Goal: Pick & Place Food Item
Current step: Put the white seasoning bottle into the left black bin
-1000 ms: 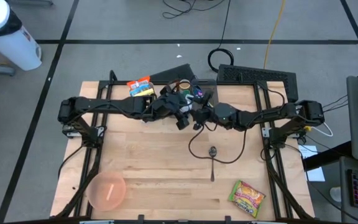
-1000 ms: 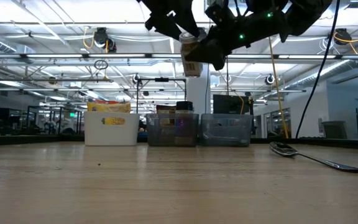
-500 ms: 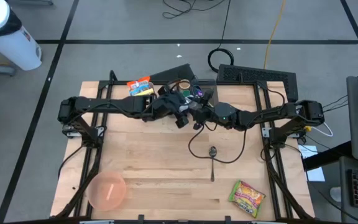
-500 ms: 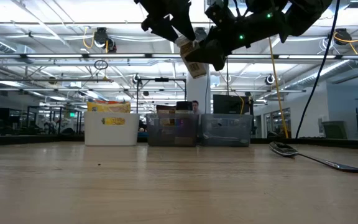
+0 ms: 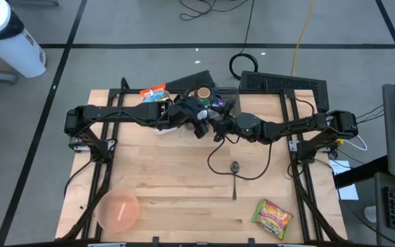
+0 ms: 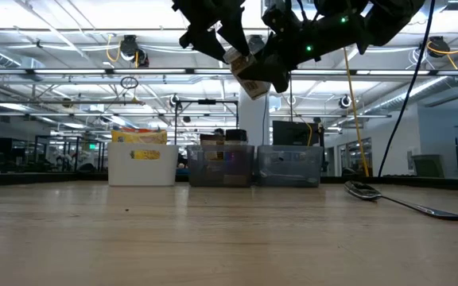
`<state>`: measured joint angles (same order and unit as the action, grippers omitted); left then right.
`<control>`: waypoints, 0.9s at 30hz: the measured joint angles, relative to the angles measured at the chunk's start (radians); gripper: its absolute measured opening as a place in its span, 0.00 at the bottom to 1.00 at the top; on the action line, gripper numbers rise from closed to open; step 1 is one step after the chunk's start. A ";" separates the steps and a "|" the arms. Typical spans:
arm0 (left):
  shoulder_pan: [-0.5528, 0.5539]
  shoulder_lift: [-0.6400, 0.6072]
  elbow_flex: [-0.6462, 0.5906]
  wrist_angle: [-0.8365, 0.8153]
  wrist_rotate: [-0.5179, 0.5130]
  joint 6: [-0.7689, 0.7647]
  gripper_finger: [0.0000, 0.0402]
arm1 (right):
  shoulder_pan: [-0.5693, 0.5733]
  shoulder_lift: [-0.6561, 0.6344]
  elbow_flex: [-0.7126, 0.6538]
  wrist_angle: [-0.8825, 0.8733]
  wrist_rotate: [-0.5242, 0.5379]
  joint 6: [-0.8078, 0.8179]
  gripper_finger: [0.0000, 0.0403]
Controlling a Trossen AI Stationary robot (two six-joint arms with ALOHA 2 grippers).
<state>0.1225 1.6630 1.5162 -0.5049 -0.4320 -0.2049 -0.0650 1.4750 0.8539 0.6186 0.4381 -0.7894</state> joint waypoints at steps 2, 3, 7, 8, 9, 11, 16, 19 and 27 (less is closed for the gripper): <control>0.002 0.000 0.000 0.000 -0.001 -0.007 0.73 | 0.000 0.000 0.000 -0.001 0.010 -0.010 0.48; 0.002 0.000 0.000 0.000 -0.002 -0.007 0.73 | 0.000 0.000 0.000 -0.001 0.010 -0.011 0.48; 0.002 0.000 0.000 0.002 -0.001 -0.011 0.70 | 0.001 0.000 0.000 -0.001 0.009 -0.016 0.48; 0.002 0.000 0.000 0.005 -0.001 -0.015 0.68 | 0.001 0.000 0.000 -0.001 0.009 -0.017 0.48; 0.002 0.000 0.000 0.008 -0.001 -0.015 0.64 | 0.001 0.000 0.000 0.000 0.009 -0.017 0.48; 0.002 0.000 -0.001 0.013 0.003 -0.012 0.56 | 0.001 0.000 0.000 -0.001 0.010 -0.016 0.48; 0.008 0.000 -0.002 0.021 0.037 -0.002 0.52 | 0.001 -0.001 0.000 -0.006 0.012 -0.015 0.48; 0.009 0.000 -0.002 0.021 0.040 0.008 0.52 | 0.001 -0.001 0.000 -0.007 0.012 -0.015 0.48; 0.010 0.000 -0.002 0.027 0.054 0.040 0.52 | 0.001 -0.001 0.000 -0.007 0.018 -0.016 0.48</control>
<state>0.1329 1.6630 1.5146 -0.4778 -0.3777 -0.1648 -0.0643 1.4738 0.8539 0.6112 0.4557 -0.8055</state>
